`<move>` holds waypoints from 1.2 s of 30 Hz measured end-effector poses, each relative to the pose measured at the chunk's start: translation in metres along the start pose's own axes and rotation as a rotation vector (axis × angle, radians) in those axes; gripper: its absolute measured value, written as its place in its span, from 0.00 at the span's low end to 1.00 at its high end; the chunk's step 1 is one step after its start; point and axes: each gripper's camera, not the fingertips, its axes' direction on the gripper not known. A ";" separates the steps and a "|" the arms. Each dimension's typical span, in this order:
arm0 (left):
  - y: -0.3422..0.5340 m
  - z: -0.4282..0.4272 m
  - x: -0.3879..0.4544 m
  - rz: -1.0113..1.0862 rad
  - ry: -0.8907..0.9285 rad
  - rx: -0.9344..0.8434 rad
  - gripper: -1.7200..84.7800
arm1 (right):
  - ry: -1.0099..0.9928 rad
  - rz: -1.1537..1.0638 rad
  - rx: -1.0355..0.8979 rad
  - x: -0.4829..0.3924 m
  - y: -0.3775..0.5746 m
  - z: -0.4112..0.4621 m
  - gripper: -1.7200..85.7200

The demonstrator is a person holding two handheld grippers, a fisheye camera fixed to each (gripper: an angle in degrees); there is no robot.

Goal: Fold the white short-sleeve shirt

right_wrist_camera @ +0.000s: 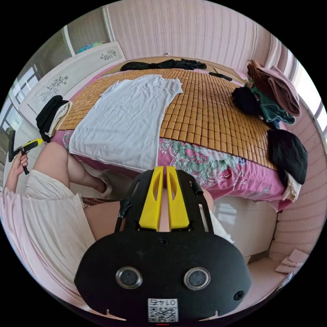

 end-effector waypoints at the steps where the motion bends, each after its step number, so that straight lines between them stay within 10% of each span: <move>1: 0.003 -0.004 0.007 0.027 -0.001 0.040 0.03 | 0.017 -0.001 0.008 -0.004 0.001 -0.001 0.07; 22: -0.047 0.054 0.042 0.248 -0.029 0.056 0.08 | -0.072 -0.078 0.091 -0.052 -0.091 -0.005 0.13; 36: -0.263 0.242 -0.122 -0.209 -0.127 -0.058 0.07 | -0.439 -0.580 0.039 -0.235 -0.502 0.146 0.09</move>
